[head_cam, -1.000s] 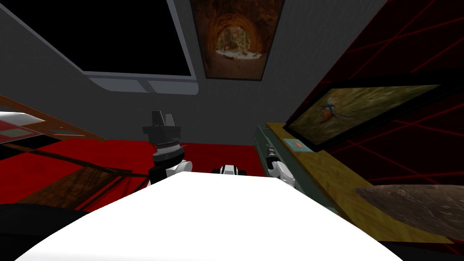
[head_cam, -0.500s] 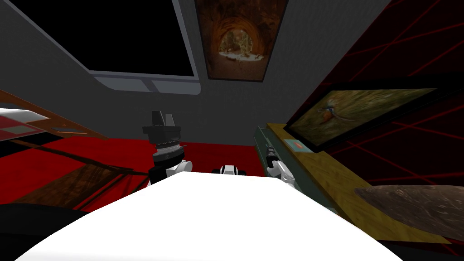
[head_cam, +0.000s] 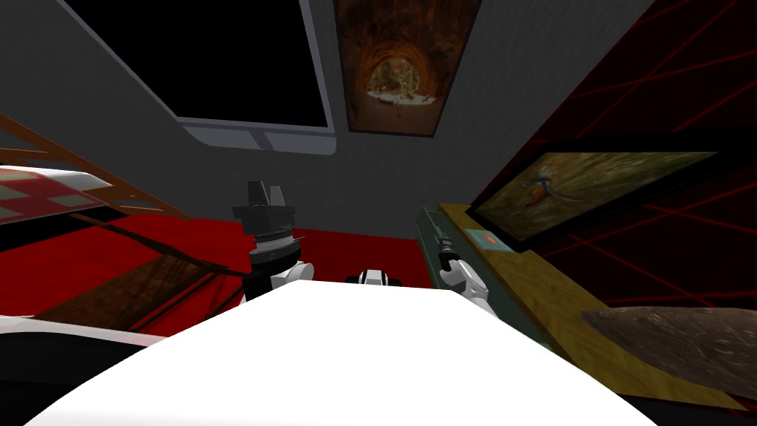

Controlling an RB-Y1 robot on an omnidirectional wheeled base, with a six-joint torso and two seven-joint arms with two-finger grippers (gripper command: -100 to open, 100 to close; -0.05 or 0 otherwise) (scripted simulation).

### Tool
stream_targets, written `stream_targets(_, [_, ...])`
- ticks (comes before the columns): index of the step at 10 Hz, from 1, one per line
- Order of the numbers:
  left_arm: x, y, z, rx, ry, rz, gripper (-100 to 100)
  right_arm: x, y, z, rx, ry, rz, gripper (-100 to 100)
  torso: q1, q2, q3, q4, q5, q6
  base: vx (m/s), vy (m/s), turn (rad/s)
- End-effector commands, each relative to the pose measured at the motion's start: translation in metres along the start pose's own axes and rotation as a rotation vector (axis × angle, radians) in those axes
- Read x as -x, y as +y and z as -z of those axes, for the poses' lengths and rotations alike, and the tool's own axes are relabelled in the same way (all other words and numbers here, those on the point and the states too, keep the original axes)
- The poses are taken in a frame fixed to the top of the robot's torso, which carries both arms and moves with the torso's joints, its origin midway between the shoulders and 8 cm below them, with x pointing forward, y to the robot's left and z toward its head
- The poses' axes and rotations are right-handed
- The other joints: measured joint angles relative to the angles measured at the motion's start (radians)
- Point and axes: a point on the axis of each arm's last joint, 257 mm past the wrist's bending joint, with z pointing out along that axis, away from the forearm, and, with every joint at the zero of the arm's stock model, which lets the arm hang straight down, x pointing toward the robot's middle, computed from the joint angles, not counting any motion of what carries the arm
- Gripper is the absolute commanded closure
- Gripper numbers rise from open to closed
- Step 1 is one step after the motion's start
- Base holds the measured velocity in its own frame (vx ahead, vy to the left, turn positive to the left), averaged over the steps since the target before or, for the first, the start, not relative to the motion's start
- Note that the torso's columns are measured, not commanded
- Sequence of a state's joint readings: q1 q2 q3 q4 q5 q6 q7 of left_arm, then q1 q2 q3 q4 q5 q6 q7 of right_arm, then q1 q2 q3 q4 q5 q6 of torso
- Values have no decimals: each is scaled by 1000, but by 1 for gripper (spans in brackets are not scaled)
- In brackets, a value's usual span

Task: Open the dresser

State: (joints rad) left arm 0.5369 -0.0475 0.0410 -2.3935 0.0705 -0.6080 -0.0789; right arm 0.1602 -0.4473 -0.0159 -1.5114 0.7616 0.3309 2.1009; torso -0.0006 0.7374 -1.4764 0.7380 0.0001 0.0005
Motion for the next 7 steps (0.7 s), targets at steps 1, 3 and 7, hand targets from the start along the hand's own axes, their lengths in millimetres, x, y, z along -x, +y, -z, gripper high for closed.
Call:
stream_targets(1, [0, 0, 0, 0, 0, 0, 0, -12, -9, -1, 8, 16, -10, -100, 0, 0, 0, 0, 0, 0, -37, -1, 90])
stream_targets(3, [0, 0, 0, 0, 0, 0, 0, -22, -16, -2, 18, 28, -18, -100, 1, 1, 1, 1, 1, -1, -45, 5, 93])
stream_targets(7, [0, 0, 0, 0, 0, 0, 0, -23, -17, -2, 22, 30, -20, 0, 0, -1, -1, 0, 0, 0, -19, 0, 22])
